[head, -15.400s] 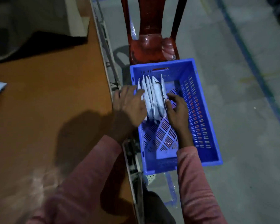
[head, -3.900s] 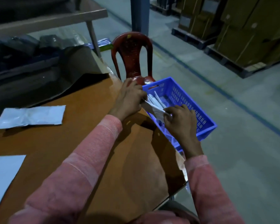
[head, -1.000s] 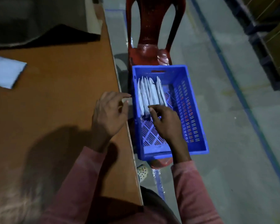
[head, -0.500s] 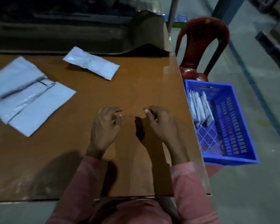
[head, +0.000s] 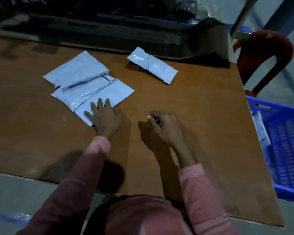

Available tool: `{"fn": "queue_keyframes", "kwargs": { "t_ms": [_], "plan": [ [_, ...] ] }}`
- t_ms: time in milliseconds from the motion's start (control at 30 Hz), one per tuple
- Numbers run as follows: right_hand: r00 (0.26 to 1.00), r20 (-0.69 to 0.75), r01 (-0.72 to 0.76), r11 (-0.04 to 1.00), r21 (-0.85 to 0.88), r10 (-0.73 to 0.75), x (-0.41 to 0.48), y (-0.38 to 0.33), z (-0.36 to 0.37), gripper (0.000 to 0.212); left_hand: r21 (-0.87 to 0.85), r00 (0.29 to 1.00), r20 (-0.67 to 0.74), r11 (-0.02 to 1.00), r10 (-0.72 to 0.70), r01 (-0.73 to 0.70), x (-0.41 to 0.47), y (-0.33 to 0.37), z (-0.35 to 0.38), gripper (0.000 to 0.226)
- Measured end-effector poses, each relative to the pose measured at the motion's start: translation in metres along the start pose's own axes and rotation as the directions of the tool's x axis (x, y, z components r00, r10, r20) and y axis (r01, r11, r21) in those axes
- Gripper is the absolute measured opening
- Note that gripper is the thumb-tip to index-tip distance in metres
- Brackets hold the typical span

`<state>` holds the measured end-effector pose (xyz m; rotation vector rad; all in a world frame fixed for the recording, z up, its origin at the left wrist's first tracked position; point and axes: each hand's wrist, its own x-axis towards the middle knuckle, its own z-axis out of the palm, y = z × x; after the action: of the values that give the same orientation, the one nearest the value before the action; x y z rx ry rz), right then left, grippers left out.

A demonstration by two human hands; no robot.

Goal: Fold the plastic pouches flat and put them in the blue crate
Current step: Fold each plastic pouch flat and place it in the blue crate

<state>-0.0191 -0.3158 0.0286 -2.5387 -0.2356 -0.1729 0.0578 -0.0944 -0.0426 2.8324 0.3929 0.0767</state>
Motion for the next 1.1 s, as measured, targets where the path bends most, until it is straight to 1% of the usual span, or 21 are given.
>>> {"fn": "queue_keyframes", "kwargs": {
  "t_ms": [100, 167, 267, 333, 400, 467, 567, 633, 700, 767, 800, 867, 933, 1000, 1033, 1100],
  "plan": [
    [1.0, 0.002, 0.03, 1.0, 0.007, -0.03, 0.007, 0.0, 0.002, 0.027, 0.04, 0.998, -0.033, 0.998, 0.059, -0.058, 0.016, -0.01, 0.0, 0.045],
    [1.0, 0.009, 0.018, 1.0, -0.002, -0.018, 0.009, 0.002, -0.001, 0.026, 0.047, 0.992, -0.068, 0.994, 0.104, -0.101, 0.021, -0.016, 0.0, 0.039],
    [1.0, 0.017, -0.016, 1.0, -0.008, 0.016, 0.007, 0.008, -0.009, 0.026, -0.019, 0.972, -0.157, 0.983, 0.175, -0.18, 0.02, -0.022, -0.002, 0.033],
    [0.999, -0.024, -0.035, 0.999, 0.004, 0.035, 0.004, 0.011, -0.016, 0.025, -0.112, 0.936, -0.227, 0.947, 0.27, -0.301, 0.013, -0.013, -0.006, 0.029],
    [0.991, -0.108, -0.077, 0.997, 0.018, 0.078, 0.0, 0.017, -0.02, 0.023, -0.184, 0.883, -0.267, 0.879, 0.385, -0.439, -0.003, 0.008, -0.009, 0.026],
    [0.969, -0.186, -0.161, 0.986, 0.033, 0.165, -0.007, 0.025, -0.022, 0.021, -0.226, 0.829, -0.249, 0.803, 0.5, -0.552, -0.027, 0.034, -0.005, 0.025],
    [0.902, -0.26, -0.346, 0.937, 0.037, 0.343, -0.027, 0.042, -0.025, 0.02, -0.281, 0.756, -0.148, 0.706, 0.638, -0.65, -0.066, 0.064, 0.011, 0.026],
    [0.853, -0.277, -0.452, 0.892, 0.03, 0.442, -0.043, 0.051, -0.027, 0.019, -0.308, 0.711, -0.109, 0.656, 0.695, -0.689, -0.079, 0.073, 0.023, 0.025],
    [0.819, -0.259, -0.522, 0.852, 0.038, 0.513, -0.055, 0.057, -0.029, 0.019, -0.325, 0.692, -0.079, 0.638, 0.718, -0.699, -0.083, 0.075, 0.029, 0.029],
    [0.801, -0.271, -0.547, 0.837, 0.03, 0.534, -0.06, 0.057, -0.027, 0.018, -0.33, 0.693, -0.066, 0.64, 0.718, -0.694, -0.085, 0.074, 0.027, 0.038],
    [0.803, -0.297, -0.531, 0.846, 0.033, 0.516, -0.061, 0.057, -0.025, 0.017, -0.332, 0.703, -0.083, 0.645, 0.707, -0.688, -0.084, 0.074, 0.024, 0.04],
    [0.822, -0.359, -0.458, 0.888, 0.046, 0.443, -0.058, 0.056, -0.02, 0.013, -0.316, 0.732, -0.142, 0.67, 0.667, -0.672, -0.084, 0.076, 0.017, 0.038],
    [0.855, -0.377, -0.383, 0.924, 0.007, 0.357, -0.052, 0.055, -0.014, 0.015, -0.282, 0.757, -0.172, 0.704, 0.631, -0.651, -0.082, 0.077, 0.014, 0.039],
    [0.892, -0.357, -0.322, 0.944, -0.071, 0.277, -0.047, 0.054, -0.006, 0.023, -0.253, 0.764, -0.152, 0.723, 0.626, -0.643, -0.08, 0.073, 0.02, 0.043],
    [0.906, -0.331, -0.311, 0.946, -0.095, 0.265, -0.046, 0.054, -0.002, 0.027, -0.256, 0.769, -0.127, 0.729, 0.626, -0.635, -0.08, 0.072, 0.025, 0.046],
    [0.923, -0.249, -0.33, 0.935, -0.126, 0.292, -0.047, 0.057, 0.007, 0.028, -0.288, 0.779, -0.082, 0.733, 0.622, -0.616, -0.081, 0.069, 0.033, 0.054]
  ]
}}
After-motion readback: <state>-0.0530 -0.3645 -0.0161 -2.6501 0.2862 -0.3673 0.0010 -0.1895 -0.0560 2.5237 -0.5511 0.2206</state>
